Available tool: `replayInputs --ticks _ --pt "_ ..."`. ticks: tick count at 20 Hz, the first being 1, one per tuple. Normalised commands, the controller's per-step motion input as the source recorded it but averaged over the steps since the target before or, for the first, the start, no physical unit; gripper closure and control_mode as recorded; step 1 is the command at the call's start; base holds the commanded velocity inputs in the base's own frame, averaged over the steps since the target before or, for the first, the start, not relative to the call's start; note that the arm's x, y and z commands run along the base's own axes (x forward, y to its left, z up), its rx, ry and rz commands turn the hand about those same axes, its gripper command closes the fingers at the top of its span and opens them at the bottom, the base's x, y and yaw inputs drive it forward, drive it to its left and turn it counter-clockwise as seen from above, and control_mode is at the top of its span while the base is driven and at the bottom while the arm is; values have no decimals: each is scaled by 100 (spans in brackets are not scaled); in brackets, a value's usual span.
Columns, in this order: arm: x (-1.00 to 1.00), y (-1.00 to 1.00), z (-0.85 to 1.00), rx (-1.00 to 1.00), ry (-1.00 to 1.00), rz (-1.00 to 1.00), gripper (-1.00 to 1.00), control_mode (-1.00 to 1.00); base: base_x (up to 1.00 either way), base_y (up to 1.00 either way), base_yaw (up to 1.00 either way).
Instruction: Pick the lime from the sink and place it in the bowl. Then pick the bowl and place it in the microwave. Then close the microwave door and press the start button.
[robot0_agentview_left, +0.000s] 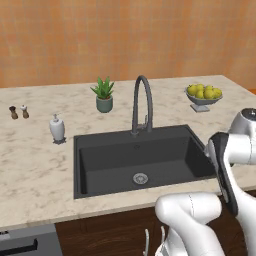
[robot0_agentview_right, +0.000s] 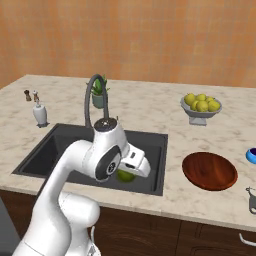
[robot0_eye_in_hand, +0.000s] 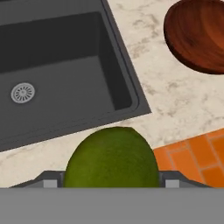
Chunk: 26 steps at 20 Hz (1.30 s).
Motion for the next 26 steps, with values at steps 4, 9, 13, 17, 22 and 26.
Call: replayInputs --ticks 4,9,13,17,22,26 --pt "31 -100 28 3 0 -9 100 -100 0 0 0" --pt "51 -84 21 0 2 -14 100 -100 0 0 0" --pt "76 -77 -14 0 8 -4 100 -100 0 0 0" --pt "75 -86 -19 0 4 0 100 -100 0 0 0" --pt "51 -69 -54 -1 9 0 100 -100 0 0 0" --pt "48 -49 -62 -3 1 0 100 -100 0 0 0"
